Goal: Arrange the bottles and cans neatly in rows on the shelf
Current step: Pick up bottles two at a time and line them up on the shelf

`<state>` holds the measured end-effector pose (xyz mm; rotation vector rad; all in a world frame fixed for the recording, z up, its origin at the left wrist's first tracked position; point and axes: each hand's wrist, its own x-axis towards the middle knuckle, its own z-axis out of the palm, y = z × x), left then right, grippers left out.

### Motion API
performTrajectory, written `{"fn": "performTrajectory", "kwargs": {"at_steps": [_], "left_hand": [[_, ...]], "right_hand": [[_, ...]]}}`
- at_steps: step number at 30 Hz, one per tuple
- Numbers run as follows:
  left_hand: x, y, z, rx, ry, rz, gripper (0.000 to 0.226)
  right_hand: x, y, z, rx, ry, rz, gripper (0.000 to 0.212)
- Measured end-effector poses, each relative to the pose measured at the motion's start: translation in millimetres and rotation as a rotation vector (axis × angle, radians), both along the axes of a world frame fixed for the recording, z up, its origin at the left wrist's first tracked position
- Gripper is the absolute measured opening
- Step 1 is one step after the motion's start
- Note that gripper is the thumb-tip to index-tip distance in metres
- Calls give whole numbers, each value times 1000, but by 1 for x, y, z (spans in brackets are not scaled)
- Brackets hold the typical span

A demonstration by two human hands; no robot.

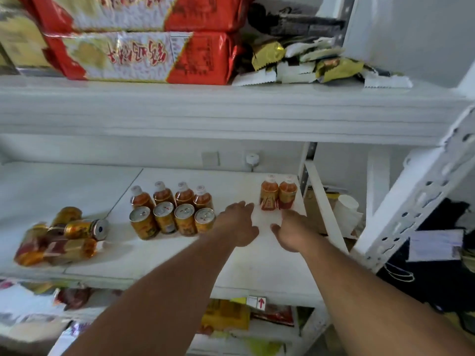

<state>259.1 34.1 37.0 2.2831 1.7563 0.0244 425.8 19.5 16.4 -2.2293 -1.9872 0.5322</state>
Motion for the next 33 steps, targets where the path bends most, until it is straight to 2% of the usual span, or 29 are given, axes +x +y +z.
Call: {"fn": "performTrajectory", "kwargs": {"at_steps": [4, 9, 16, 19, 24, 31, 33], "left_hand": [[-4, -47, 7, 2, 8, 51, 68], [-17, -94, 2, -19, -5, 102, 66], [-56, -144, -2, 1, 13, 137, 63], [-83, -158, -1, 10, 28, 137, 68], [-143, -188, 0, 3, 55, 139, 65], [-251, -234, -16, -75, 10, 194, 65], [-273, -244, -17, -71, -21, 195, 59]], "right_hand": [[-1, -38, 4, -13, 77, 54, 52], [-11, -83, 7, -53, 68, 95, 64], [-50, -134, 11, -34, 8, 155, 62], [-76, -151, 15, -23, -44, 171, 62], [-129, -181, 16, -34, -109, 187, 61], [-219, -218, 3, -124, -112, 200, 67], [-239, -225, -2, -135, -119, 201, 69]]}}
